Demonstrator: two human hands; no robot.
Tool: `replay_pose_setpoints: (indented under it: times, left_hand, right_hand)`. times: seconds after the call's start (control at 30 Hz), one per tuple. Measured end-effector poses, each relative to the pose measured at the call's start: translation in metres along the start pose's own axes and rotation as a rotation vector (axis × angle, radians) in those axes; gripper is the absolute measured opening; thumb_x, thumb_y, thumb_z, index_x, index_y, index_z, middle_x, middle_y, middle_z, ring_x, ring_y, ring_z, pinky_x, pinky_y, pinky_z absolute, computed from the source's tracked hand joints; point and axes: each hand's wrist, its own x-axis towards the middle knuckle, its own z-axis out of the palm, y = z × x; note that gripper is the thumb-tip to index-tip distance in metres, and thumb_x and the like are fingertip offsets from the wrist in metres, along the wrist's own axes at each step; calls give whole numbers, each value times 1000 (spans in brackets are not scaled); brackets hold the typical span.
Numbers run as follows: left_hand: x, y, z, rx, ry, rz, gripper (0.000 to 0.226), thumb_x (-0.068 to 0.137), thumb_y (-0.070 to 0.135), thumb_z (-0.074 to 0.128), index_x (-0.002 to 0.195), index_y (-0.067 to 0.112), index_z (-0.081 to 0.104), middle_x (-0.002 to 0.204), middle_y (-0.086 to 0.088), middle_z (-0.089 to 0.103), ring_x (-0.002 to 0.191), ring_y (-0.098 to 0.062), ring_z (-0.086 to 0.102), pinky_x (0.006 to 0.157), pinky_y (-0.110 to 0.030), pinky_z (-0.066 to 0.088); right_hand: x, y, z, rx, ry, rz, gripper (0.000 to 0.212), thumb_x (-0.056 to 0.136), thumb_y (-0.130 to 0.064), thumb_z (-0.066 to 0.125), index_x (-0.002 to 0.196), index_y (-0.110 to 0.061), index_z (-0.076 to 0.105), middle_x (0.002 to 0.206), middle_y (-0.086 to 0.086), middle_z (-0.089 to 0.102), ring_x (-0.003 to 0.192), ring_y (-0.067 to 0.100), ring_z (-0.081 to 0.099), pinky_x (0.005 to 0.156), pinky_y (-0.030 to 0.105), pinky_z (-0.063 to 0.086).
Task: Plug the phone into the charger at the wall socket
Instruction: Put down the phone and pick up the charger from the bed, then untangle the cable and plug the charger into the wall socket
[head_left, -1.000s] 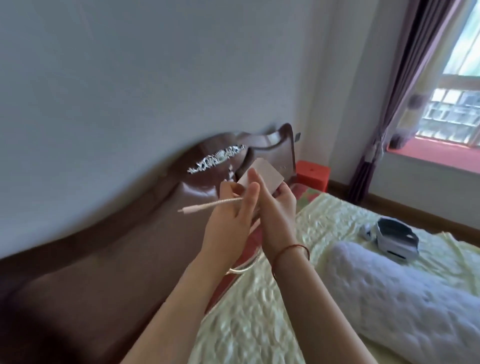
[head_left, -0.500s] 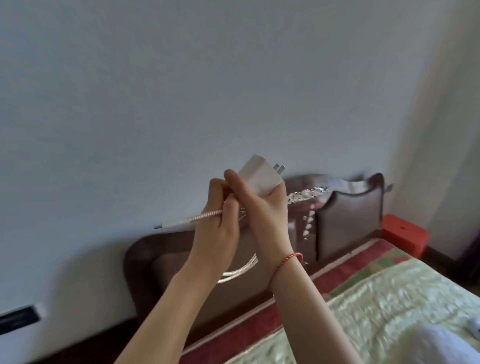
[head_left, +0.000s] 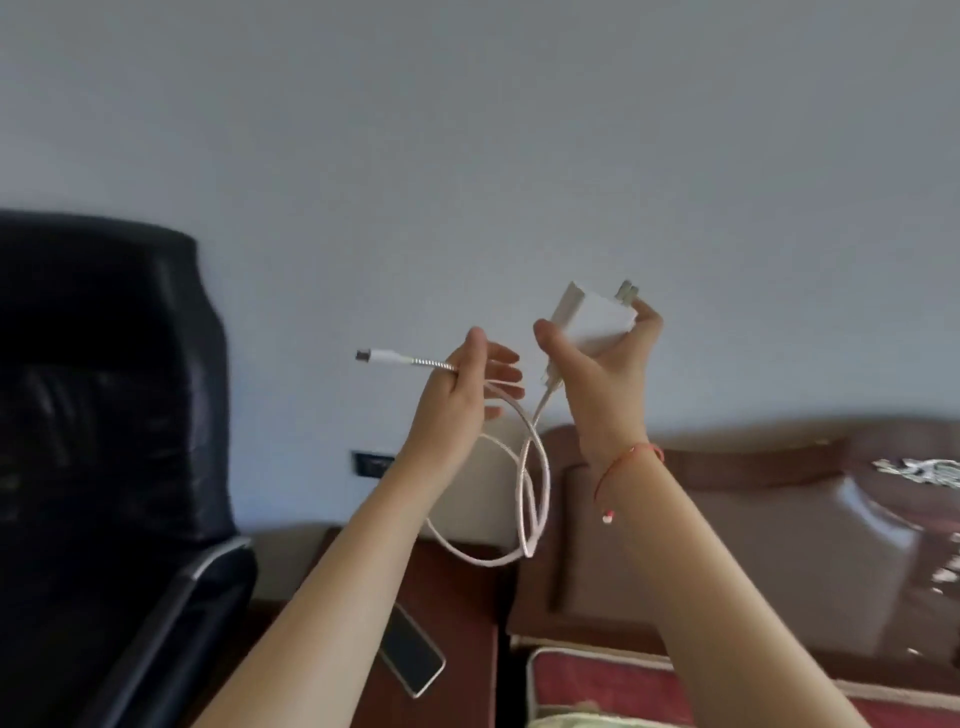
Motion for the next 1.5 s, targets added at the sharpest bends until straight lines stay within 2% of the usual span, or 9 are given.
replay_pose_setpoints:
  times: [0.2, 0.3, 0.43, 0.57, 0.87, 1.0, 1.2, 1.27, 1.5]
  left_hand:
    - [10, -28, -78, -92, 114, -119, 50, 97, 43, 23, 81, 15, 61, 72, -6, 67, 63, -14, 69, 63, -28, 55]
    - [11, -56, -117, -159, 164, -172, 50, 96, 45, 25, 82, 14, 62, 61, -2, 68, 60, -14, 69, 62, -30, 57]
    - [1, -109, -166, -229, 243, -243, 51, 96, 45, 26, 80, 11, 61, 42, 3, 57, 49, -15, 65, 54, -30, 57]
    - [-8, -168, -199, -220, 318, -357, 52, 96, 42, 28, 73, 7, 59, 38, 5, 45, 43, -12, 60, 59, -35, 58]
    - [38, -255, -216, -292, 324, -560, 19, 95, 11, 41, 76, 11, 44, 64, -3, 36, 56, -9, 60, 82, -29, 50]
    - [67, -283, -220, -294, 286, -579, 26, 91, -4, 30, 73, 13, 39, 74, -3, 36, 81, -17, 62, 73, -21, 43]
    - [84, -318, -228, -238, 227, -549, 30, 95, -2, 27, 80, 10, 49, 74, -4, 47, 79, -11, 64, 78, -20, 47]
    - [82, -330, -233, -207, 208, -536, 31, 96, 0, 28, 82, 11, 54, 72, -4, 49, 76, -10, 67, 78, -19, 50]
    - [75, -374, -240, -243, 224, -672, 17, 90, -3, 44, 101, 10, 44, 79, -13, 66, 73, -21, 70, 68, -31, 58]
  right_hand:
    - [1, 44, 58, -40, -64, 80, 52, 74, -5, 69, 105, -12, 28, 97, 9, 52, 72, 17, 58, 63, 29, 53]
    - [1, 79, 80, -32, -54, 118, 47, 74, -9, 68, 104, -15, 32, 88, 0, 52, 61, 5, 58, 56, 26, 54]
    - [-5, 144, 97, -39, -44, 235, 40, 74, -16, 66, 106, -18, 41, 101, 10, 56, 77, 18, 56, 50, 19, 50]
    - [-15, 214, 98, -148, -61, 341, 35, 74, -14, 65, 100, -17, 42, 94, 10, 54, 69, 17, 53, 43, 16, 46]
    - [-21, 325, 122, -216, -58, 532, 54, 68, -19, 70, 110, -14, 36, 75, 1, 48, 52, 12, 45, 42, 22, 39]
    - [-12, 364, 134, -214, -12, 561, 47, 71, -3, 66, 103, -13, 33, 77, 4, 47, 51, 12, 43, 41, 23, 38]
    - [-12, 412, 139, -236, -10, 588, 9, 77, -2, 53, 79, -9, 50, 63, 4, 47, 47, 10, 47, 40, 18, 44]
    - [-16, 425, 137, -248, -24, 609, 13, 78, -1, 52, 71, -11, 50, 53, 4, 47, 43, 10, 48, 42, 20, 47]
    - [-26, 459, 131, -240, -27, 664, 19, 82, 1, 56, 93, -6, 43, 68, 7, 54, 48, 9, 58, 41, 18, 49]
